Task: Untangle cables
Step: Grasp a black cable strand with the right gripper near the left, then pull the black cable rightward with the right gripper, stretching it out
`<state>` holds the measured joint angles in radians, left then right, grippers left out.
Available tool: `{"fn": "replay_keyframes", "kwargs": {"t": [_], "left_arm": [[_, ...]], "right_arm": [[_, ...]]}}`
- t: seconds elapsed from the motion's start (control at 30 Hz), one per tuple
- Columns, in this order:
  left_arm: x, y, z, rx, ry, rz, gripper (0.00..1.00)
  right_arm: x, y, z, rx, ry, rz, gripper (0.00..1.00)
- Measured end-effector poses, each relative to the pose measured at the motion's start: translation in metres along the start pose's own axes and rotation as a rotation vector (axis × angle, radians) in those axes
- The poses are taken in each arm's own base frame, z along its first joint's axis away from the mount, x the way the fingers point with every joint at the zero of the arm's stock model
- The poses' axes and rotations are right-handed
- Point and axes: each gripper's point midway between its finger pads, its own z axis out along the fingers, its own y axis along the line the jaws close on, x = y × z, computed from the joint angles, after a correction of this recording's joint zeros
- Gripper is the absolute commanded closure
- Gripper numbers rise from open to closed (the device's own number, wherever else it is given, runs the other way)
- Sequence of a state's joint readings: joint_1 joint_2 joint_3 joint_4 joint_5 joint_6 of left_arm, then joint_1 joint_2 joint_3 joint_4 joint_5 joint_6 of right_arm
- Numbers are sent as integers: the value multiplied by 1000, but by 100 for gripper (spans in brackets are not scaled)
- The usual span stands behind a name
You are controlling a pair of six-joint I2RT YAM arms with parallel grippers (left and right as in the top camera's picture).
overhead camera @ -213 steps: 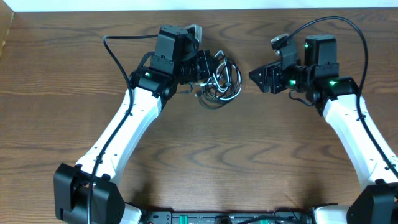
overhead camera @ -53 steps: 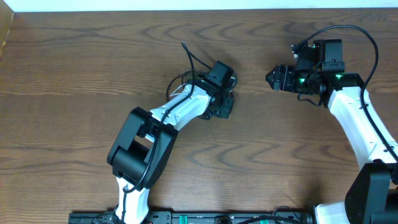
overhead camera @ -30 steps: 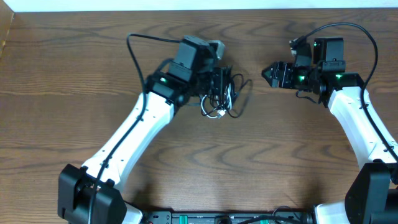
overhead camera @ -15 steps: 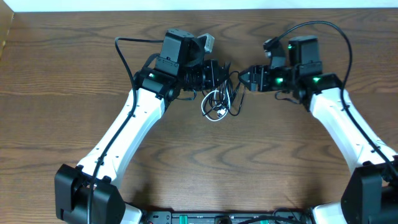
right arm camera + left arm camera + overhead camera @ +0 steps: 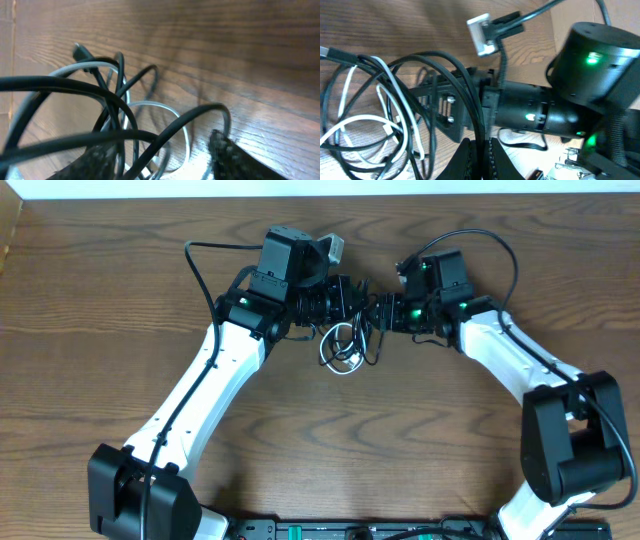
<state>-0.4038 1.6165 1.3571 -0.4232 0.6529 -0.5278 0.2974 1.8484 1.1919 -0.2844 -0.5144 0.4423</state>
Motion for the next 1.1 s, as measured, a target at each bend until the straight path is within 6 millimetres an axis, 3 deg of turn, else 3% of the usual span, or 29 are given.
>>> {"fn": "replay_keyframes", "kwargs": {"t": [0.1,0.13,0.2,0.3,0.33,0.37,0.4,0.5,0.63,0.7,0.8,0.93,1.1], "left_arm": [[0,0,0,0,-1,1,92],[0,0,0,-3,-2,1,92],[-1,2,0,-10,-6,7,92],[-2,13,-1,-61,-14,16,92],[-2,24,-4,-105,-15,11,93],[-4,34,-8,-140,-24,4,92],[-5,49,-13,-191,-26,-3,93],[-11,85,-32,-311,-43,-18,93],[-16,109,-46,-390,-55,-23,93],[-16,115,-49,-409,-56,-25,93],[-15,115,-49,-413,-53,-16,93],[-11,111,-46,-410,-34,10,93],[-11,117,-51,-436,-20,83,92]], "right_arm": [[3,-5,3,22,11,14,93],[4,-7,3,31,14,18,99],[10,-17,1,70,33,36,99],[17,-47,-11,161,67,105,99],[19,-78,-28,248,78,159,99],[16,-89,-37,278,66,176,99],[17,-119,-65,394,56,211,99],[10,-172,-124,623,-18,254,99],[16,-214,-161,757,-27,306,99],[13,-216,-162,727,-28,283,99],[1,-192,-144,553,-26,176,99],[-4,-182,-140,480,-30,163,99],[-27,-198,-183,522,-100,236,99]]}}
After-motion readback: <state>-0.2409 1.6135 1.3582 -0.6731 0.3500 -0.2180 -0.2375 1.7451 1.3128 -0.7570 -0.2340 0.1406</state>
